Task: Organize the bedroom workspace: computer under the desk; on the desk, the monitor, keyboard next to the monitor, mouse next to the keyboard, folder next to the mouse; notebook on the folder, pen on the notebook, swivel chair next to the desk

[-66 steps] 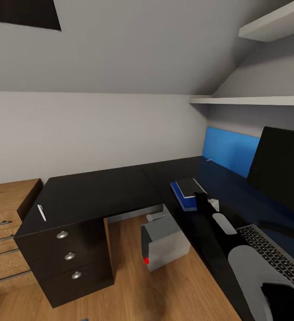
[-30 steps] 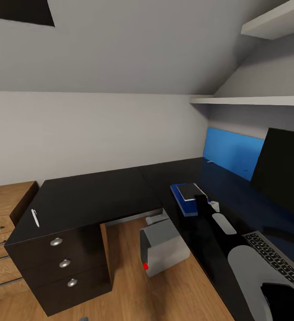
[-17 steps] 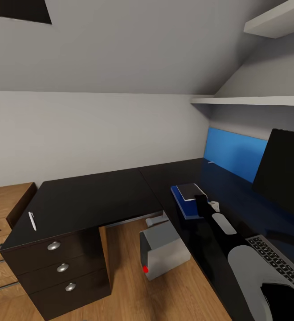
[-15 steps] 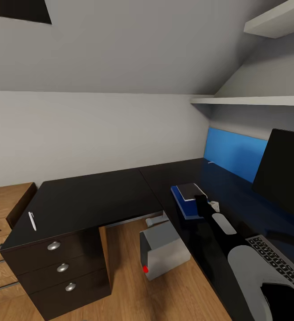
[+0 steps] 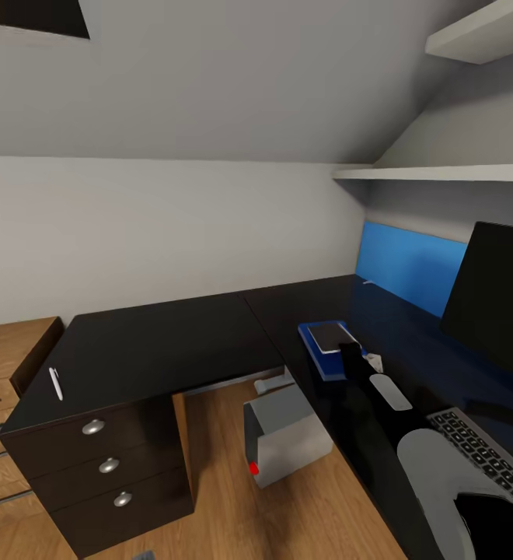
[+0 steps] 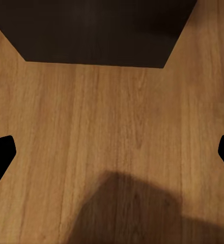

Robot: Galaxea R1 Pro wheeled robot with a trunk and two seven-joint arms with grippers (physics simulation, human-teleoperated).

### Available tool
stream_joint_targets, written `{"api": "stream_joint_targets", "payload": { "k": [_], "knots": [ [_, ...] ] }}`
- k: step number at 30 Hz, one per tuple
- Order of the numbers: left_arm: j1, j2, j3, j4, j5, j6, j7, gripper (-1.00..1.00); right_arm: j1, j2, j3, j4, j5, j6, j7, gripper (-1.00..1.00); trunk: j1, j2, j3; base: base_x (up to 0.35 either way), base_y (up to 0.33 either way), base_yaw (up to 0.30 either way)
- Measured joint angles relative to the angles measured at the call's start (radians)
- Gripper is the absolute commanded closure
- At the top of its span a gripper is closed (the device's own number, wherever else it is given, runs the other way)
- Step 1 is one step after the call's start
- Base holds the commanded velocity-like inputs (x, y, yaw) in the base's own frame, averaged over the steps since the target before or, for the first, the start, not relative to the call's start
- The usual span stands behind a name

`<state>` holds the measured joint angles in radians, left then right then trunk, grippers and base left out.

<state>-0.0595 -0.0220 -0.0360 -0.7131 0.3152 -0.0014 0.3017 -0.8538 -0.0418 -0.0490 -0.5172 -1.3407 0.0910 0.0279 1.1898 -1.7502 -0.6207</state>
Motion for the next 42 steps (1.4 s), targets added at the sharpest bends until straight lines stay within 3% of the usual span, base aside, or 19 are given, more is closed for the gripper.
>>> {"api": "stream_joint_targets", "payload": {
  "k": [7,42],
  "knots": [
    [0.000,0.000,0.000,-0.002,0.000,0.000,0.000,-1.00,0.000,0.000,0.000,0.000,0.000,0.000,0.000,1.00,0.027,-0.049,-0.022,0.000,0.000,0.000],
    [0.000,0.000,-0.002,0.006,-0.002,0.003,-0.002,-1.00,0.000,0.000,0.000,-0.001,0.000,0.000,0.000,1.00,0.027,-0.049,-0.022,0.032,-0.014,0.000]
  ]
}}
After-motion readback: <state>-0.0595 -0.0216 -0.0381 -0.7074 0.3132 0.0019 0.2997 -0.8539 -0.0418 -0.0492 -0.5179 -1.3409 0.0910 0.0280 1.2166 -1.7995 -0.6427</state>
